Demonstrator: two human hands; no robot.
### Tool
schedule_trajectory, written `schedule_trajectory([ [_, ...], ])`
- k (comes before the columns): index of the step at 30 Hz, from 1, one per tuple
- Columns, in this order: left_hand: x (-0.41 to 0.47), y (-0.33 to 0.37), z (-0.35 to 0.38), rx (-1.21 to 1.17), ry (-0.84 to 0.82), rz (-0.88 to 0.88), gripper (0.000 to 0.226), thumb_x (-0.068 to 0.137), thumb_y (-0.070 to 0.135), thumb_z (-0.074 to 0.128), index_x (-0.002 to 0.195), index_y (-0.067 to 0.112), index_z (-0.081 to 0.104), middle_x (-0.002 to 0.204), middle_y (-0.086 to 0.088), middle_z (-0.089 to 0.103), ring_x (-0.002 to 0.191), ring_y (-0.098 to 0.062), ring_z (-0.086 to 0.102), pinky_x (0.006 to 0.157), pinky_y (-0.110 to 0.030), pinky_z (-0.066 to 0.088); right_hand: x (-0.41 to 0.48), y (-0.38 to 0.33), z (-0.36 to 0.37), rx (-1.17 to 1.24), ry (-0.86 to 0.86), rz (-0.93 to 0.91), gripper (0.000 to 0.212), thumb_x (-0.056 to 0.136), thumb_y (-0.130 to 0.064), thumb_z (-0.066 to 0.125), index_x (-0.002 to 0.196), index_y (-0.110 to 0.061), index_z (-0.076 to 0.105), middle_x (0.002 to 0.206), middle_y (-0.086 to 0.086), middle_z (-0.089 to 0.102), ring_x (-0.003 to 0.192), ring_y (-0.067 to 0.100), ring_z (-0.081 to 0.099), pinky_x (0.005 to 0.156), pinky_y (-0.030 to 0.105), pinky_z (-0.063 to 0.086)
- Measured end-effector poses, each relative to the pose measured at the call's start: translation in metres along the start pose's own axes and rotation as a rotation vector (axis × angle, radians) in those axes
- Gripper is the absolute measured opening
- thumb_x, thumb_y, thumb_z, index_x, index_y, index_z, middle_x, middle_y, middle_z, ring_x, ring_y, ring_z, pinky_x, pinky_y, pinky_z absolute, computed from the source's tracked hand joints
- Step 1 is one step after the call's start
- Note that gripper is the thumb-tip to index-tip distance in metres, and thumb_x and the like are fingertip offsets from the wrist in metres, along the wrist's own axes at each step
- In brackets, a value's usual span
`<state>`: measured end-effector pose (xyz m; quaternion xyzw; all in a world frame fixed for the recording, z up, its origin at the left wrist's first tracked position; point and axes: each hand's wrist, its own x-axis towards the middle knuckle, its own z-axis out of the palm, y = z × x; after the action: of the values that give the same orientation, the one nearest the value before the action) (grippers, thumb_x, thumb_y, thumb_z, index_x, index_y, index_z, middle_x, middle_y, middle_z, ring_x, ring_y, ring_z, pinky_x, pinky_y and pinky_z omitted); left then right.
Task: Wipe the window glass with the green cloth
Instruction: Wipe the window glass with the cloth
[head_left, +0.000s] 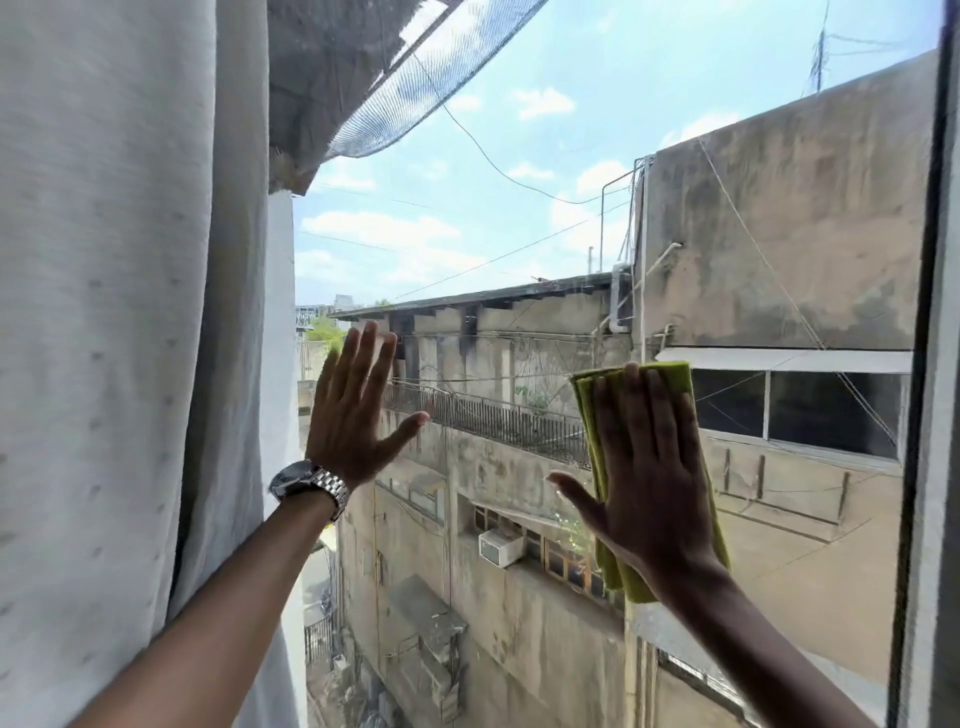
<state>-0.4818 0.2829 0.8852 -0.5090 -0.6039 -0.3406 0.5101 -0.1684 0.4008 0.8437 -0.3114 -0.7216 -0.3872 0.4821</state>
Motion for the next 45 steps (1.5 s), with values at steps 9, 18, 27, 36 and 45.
schedule_trajectory([
  [9, -0.013, -0.013, 0.026, -0.14, 0.214, -0.326, 0.075, 0.101, 0.058, 0.012, 0.162, 0.014, 0.013, 0.172, -0.008, 0.011, 0.16, -0.014, 0.005, 0.129, -0.056, 0.007, 0.147, -0.048, -0.014, 0.096, 0.075, -0.028, 0.106, 0.09, -0.088, 0.016, 0.161, -0.008, 0.011, 0.169, 0.02, 0.011, 0.157, 0.036, 0.009, 0.127, 0.055, 0.016],
  [18, -0.016, -0.018, 0.028, -0.194, 0.272, -0.3, 0.062, 0.102, 0.031, 0.02, 0.16, 0.008, 0.021, 0.17, -0.012, 0.02, 0.159, -0.011, 0.008, 0.129, -0.059, 0.01, 0.092, -0.069, -0.002, 0.019, -0.151, -0.766, 0.113, 0.083, -0.093, 0.02, 0.162, -0.013, 0.01, 0.169, 0.016, 0.01, 0.157, 0.034, 0.007, 0.13, 0.051, 0.006],
  [27, -0.016, -0.017, 0.027, -0.202, 0.247, -0.319, 0.062, 0.103, 0.032, 0.021, 0.161, 0.013, 0.015, 0.171, -0.004, 0.011, 0.16, -0.012, 0.007, 0.128, -0.06, 0.01, 0.111, -0.052, -0.006, -0.065, -0.182, -0.885, 0.118, 0.08, -0.095, 0.017, 0.162, -0.012, 0.003, 0.169, 0.018, 0.0, 0.157, 0.035, -0.001, 0.13, 0.049, 0.0],
  [36, -0.017, -0.016, 0.027, -0.224, 0.243, -0.327, 0.062, 0.102, 0.03, 0.02, 0.16, 0.005, 0.02, 0.171, -0.009, 0.017, 0.159, -0.017, 0.015, 0.131, -0.054, 0.008, 0.176, -0.11, -0.009, 0.016, -0.137, -0.735, 0.111, 0.079, -0.09, 0.0, 0.161, -0.015, 0.004, 0.17, 0.015, 0.004, 0.158, 0.032, 0.003, 0.129, 0.05, 0.008],
  [45, -0.019, -0.019, 0.03, -0.21, 0.27, -0.301, 0.064, 0.103, 0.035, 0.017, 0.16, 0.006, 0.021, 0.17, -0.006, 0.018, 0.159, -0.018, 0.016, 0.13, -0.056, 0.009, 0.159, -0.114, -0.016, 0.014, -0.17, -0.641, 0.101, 0.089, -0.085, 0.013, 0.162, -0.016, 0.004, 0.17, 0.013, 0.005, 0.158, 0.03, 0.0, 0.13, 0.049, 0.002],
])
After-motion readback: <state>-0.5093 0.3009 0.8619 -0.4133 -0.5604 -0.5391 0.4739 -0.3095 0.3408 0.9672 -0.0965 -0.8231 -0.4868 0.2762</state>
